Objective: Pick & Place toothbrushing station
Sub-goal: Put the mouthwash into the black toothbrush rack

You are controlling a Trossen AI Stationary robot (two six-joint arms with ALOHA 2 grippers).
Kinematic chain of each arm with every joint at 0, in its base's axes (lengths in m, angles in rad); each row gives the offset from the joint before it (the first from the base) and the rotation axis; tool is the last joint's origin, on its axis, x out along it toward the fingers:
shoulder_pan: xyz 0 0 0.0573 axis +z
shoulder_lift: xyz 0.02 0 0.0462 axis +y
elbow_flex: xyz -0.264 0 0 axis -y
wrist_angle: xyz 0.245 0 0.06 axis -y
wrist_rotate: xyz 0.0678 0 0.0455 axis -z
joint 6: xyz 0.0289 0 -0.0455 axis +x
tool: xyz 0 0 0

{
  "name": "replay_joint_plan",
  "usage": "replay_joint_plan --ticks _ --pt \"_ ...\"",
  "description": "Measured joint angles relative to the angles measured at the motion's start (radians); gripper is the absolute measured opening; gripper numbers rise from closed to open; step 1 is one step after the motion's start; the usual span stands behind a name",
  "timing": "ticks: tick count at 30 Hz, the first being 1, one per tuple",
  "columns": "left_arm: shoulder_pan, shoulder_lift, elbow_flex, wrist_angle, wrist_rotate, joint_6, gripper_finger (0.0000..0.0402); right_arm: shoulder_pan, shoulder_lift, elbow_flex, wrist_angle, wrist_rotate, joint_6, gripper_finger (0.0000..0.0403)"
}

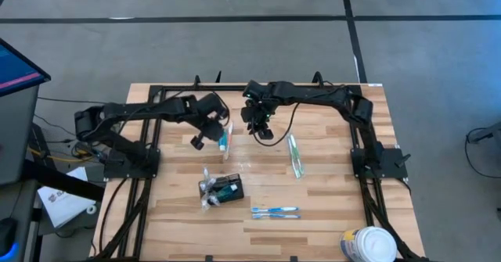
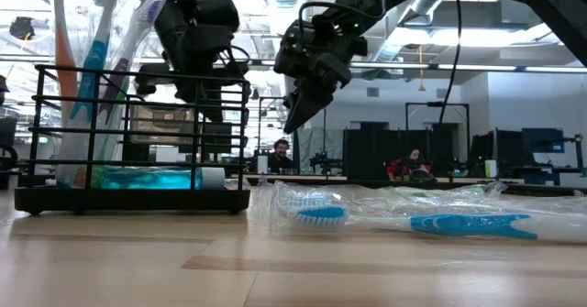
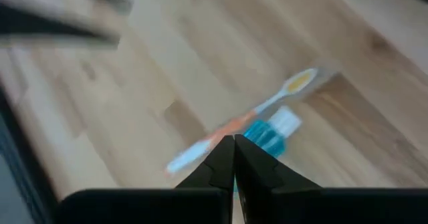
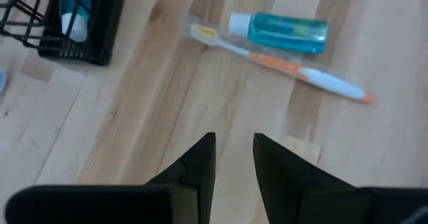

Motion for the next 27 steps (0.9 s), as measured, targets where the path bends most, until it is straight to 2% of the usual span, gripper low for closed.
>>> replay_joint_plan --ticks 6,16,21,27 --pt "-0.083 0.036 0.000 -0.004 -0.093 0.106 0.0002 -0.001 0.004 0.000 0.019 -0.011 0.030 0.0092" --pt "-0.112 0.167 0.000 -0.005 -0.159 0.112 0.0002 -0.015 0.005 0.000 0.015 -0.010 0.047 0.0092" --pt "-0.115 0.178 0.000 0.003 -0.159 0.112 0.0006 -0.024 0.005 0.000 0.015 -0.011 0.064 0.0092" --pt "-0.127 0.178 -0.014 0.019 -0.159 0.112 0.0030 -0.026 0.005 0.000 0.019 -0.011 0.064 0.0092"
